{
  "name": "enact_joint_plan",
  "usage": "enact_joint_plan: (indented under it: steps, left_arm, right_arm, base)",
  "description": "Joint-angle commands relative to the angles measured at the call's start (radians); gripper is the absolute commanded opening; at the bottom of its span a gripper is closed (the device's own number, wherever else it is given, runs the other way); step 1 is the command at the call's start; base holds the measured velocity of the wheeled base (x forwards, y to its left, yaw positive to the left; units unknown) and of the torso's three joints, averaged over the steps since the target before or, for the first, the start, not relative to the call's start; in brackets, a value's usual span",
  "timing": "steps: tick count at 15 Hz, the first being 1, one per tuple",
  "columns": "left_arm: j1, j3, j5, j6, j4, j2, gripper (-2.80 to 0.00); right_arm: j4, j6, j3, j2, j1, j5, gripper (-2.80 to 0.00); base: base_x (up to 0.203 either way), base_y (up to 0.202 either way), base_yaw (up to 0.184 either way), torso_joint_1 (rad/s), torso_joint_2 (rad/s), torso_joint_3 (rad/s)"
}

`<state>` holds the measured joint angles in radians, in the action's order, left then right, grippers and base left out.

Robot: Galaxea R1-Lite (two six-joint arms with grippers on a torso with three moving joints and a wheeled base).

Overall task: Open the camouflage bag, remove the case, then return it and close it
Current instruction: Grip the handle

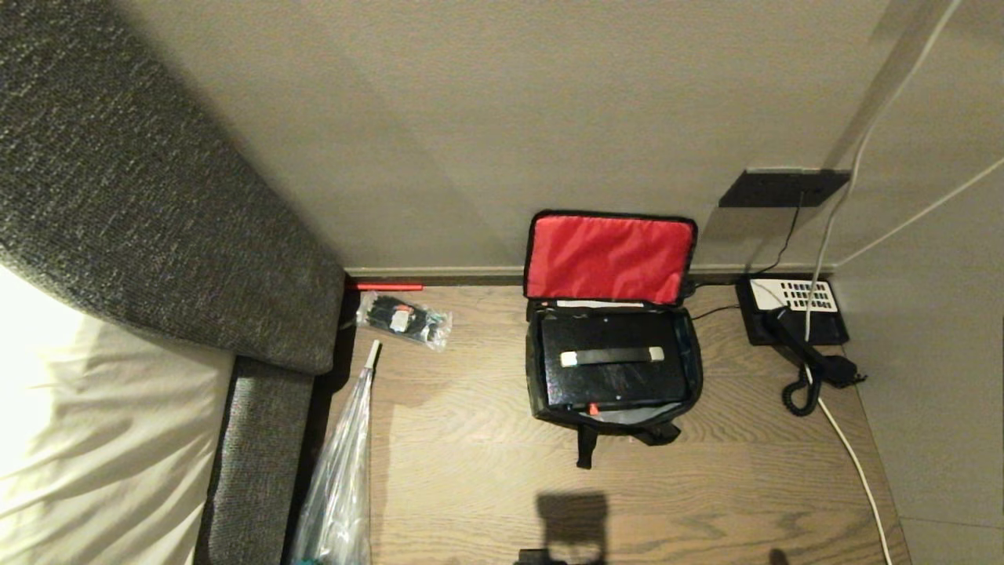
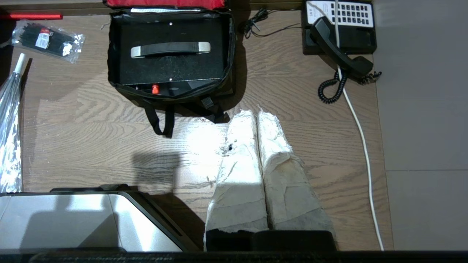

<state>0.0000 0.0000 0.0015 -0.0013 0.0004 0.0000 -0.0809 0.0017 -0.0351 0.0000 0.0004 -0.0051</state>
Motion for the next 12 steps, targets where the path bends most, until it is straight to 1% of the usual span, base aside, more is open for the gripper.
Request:
enact_joint_plan:
  steps: [1, 12]
  left_arm:
    - [0.000, 0.000, 0.000, 0.000, 0.001, 0.000, -2.80]
    - [0.000, 0.000, 0.000, 0.000, 0.001, 0.000, -2.80]
  right_arm:
    - [0.000, 0.000, 0.000, 0.002, 0.000, -0.001, -2.80]
    - [0.000, 0.000, 0.000, 0.002, 0.001, 0.000, -2.80]
  base:
    - [0.000, 0.000, 0.000, 0.000, 0.00, 0.000]
    - [0.000, 0.000, 0.000, 0.000, 0.00, 0.000]
